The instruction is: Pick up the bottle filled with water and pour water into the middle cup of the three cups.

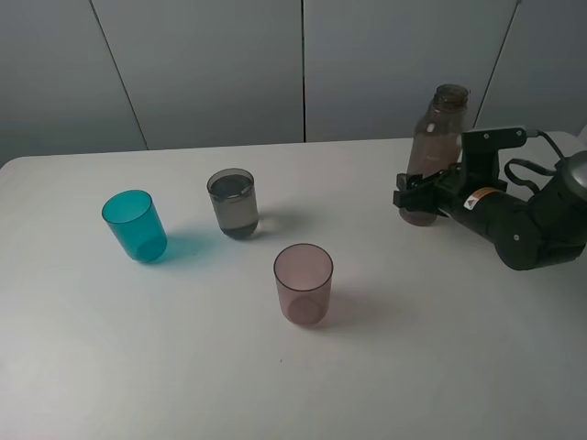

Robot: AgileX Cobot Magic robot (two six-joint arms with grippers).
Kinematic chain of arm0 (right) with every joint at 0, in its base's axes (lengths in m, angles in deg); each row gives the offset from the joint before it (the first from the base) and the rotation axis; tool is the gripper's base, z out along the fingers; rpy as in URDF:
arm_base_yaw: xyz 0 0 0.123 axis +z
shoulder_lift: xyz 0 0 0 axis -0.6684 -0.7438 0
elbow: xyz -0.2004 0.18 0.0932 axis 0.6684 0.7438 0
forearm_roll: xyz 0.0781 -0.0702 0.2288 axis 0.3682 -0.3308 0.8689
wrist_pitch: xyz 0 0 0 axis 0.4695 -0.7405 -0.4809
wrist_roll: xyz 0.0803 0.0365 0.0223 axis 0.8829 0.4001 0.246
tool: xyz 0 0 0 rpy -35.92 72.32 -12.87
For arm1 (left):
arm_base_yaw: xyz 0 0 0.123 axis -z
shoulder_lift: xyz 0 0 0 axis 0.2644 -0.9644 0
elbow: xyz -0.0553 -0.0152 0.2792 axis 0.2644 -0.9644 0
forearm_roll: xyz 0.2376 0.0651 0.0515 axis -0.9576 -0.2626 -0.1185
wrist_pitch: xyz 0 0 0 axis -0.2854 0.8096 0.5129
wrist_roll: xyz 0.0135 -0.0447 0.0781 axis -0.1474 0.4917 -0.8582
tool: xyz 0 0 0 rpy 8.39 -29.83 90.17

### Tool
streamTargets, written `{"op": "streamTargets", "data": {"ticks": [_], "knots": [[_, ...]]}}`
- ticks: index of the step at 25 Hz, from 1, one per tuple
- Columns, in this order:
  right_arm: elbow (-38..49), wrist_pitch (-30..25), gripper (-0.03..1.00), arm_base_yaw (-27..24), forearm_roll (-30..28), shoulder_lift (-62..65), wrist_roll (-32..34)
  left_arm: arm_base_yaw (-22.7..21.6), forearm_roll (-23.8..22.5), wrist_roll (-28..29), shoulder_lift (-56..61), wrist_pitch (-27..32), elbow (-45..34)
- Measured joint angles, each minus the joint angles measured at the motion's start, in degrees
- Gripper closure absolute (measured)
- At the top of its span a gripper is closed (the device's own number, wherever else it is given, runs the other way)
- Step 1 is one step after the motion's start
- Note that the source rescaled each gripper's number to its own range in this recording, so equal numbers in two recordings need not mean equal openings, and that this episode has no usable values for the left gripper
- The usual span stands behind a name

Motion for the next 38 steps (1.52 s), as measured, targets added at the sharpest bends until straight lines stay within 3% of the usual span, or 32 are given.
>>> {"op": "streamTargets", "data": {"ticks": [3, 7, 38], "knots": [[0.0, -0.51, 0.28, 0.0, 0.0, 0.0, 0.0, 0.0, 0.0, 0.0, 0.0, 0.0, 0.0], [0.0, -0.77, 0.09, 0.0, 0.0, 0.0, 0.0, 0.0, 0.0, 0.0, 0.0, 0.0, 0.0], [3.22, -16.26, 0.07, 0.0, 0.78, 16.03, -2.3, 0.0, 0.0, 0.0, 0.0, 0.0, 0.0]]}}
